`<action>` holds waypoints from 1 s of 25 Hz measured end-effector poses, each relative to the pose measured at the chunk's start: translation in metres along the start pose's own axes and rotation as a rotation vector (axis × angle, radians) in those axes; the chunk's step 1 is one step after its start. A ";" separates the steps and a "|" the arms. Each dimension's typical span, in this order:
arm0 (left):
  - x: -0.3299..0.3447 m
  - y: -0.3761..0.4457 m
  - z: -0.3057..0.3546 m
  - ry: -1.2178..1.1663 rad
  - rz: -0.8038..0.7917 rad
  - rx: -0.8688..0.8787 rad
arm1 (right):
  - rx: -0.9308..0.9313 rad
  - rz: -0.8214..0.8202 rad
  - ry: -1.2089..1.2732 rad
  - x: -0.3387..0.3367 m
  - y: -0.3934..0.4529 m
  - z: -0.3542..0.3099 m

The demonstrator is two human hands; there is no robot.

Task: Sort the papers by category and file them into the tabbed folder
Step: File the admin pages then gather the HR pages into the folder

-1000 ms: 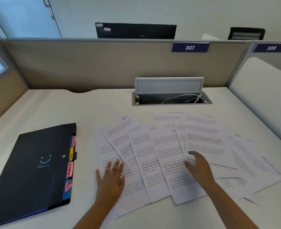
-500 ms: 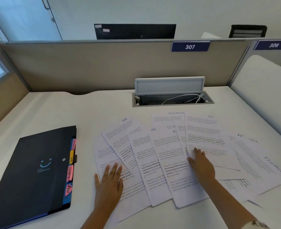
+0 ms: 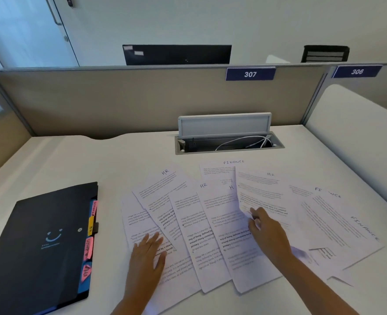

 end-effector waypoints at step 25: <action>0.005 -0.014 0.067 -0.720 -0.407 -0.380 | 0.394 -0.219 0.331 0.046 -0.074 0.020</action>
Point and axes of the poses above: each hand's wrist, its own y-axis towards the middle knuckle, its own x-axis out of the palm, z = x × y, the point moved 4 cm from there along y, towards the middle knuckle, and after that the axes turned 12 degrees about -z, right-handed, at the moved point
